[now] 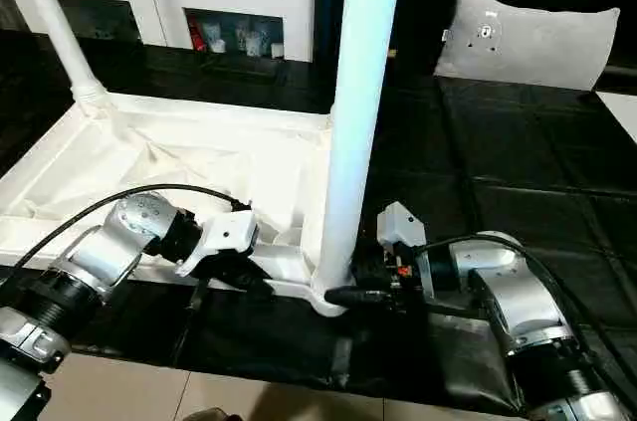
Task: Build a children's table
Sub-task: Rotate leg to tighten
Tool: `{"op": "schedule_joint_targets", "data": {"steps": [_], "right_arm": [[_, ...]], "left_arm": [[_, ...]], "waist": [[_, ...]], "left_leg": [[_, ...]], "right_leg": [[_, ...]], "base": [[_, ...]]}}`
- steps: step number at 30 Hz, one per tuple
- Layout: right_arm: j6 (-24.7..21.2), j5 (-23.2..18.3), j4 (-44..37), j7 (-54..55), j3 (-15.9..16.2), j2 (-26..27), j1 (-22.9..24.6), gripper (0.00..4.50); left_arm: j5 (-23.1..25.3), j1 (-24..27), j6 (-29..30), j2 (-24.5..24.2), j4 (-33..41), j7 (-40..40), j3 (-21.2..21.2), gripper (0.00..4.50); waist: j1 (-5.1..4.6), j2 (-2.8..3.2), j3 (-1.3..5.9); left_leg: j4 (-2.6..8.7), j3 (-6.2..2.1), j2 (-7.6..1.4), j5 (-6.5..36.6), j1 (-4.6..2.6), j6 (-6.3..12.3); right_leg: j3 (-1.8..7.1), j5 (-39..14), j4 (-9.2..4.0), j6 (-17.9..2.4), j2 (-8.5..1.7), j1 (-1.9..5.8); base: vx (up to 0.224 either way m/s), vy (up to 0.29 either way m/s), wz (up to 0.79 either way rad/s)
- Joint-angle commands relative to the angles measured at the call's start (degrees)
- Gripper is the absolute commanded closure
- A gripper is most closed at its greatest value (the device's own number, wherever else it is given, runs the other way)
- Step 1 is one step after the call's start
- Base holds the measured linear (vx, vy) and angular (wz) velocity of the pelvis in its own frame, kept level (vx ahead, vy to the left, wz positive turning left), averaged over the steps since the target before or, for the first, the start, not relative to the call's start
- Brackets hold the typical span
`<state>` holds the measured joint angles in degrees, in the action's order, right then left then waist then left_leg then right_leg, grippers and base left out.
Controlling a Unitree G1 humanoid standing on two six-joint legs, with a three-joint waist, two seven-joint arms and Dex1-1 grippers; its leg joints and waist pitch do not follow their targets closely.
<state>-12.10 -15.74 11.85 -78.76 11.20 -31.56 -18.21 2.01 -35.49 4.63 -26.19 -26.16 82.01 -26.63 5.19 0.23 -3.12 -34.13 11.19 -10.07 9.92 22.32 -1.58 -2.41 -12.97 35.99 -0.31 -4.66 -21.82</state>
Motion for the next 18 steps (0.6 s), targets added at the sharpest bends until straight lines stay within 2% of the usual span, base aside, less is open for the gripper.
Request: {"op": "schedule_joint_targets", "data": {"steps": [1, 8, 14, 18], "right_arm": [[-1.4, -0.91, -0.07, -1.69, 0.76, -0.81, -0.85, 1.72], [-4.02, -2.16, -0.42, -3.48, 1.52, -0.69, -1.08, 2.37], [-6.05, -3.37, -1.29, -3.92, 1.56, -0.32, -0.99, 2.48], [-9.85, -6.5, -4.42, -2.29, 0.2, 1.03, 0.52, 2.5]], "left_arm": [[0.47, -0.24, -0.04, -0.33, 1.28, 2.95, -2.19, 4.5], [0.39, 0.24, 0.39, -0.97, 1.92, 4.24, -2.15, 4.5], [0.01, 0.54, 1.3, -1.34, 2.33, 4.47, -2.2, 4.5], [-0.61, 0.83, 6.34, -0.12, 3.26, 1.22, -0.38, 4.5]], "waist": [[-0.27, -0.61, 3.8], [-0.25, -0.54, 3.74], [-0.16, -0.37, 3.82], [-0.14, -0.29, 3.79]], "left_leg": [[3.73, -1.22, -3.56, 9.33, -1.61, 3.72], [3.84, -1.22, -3.64, 10.38, -1.72, 2.95], [3.78, -1.24, -3.57, 9.79, -1.65, 2.97], [3.82, -1.19, -3.59, 9.91, -1.73, 2.7]], "right_leg": [[2.21, -3.31, -4.05, -15.18, -3.92, 1.95], [2.2, -5.51, -4.19, -15.07, -3.97, 1.82], [2.18, -4.28, -4.05, -15.21, -3.98, 1.89], [2.22, -4.36, -4.03, -15.4, -3.93, 1.92]], "base": [[0.0, 0.0, 0.0], [0.0, 0.0, 0.0], [0.0, 0.0, 0.0], [0.0, 0.0, 0.0]]}}
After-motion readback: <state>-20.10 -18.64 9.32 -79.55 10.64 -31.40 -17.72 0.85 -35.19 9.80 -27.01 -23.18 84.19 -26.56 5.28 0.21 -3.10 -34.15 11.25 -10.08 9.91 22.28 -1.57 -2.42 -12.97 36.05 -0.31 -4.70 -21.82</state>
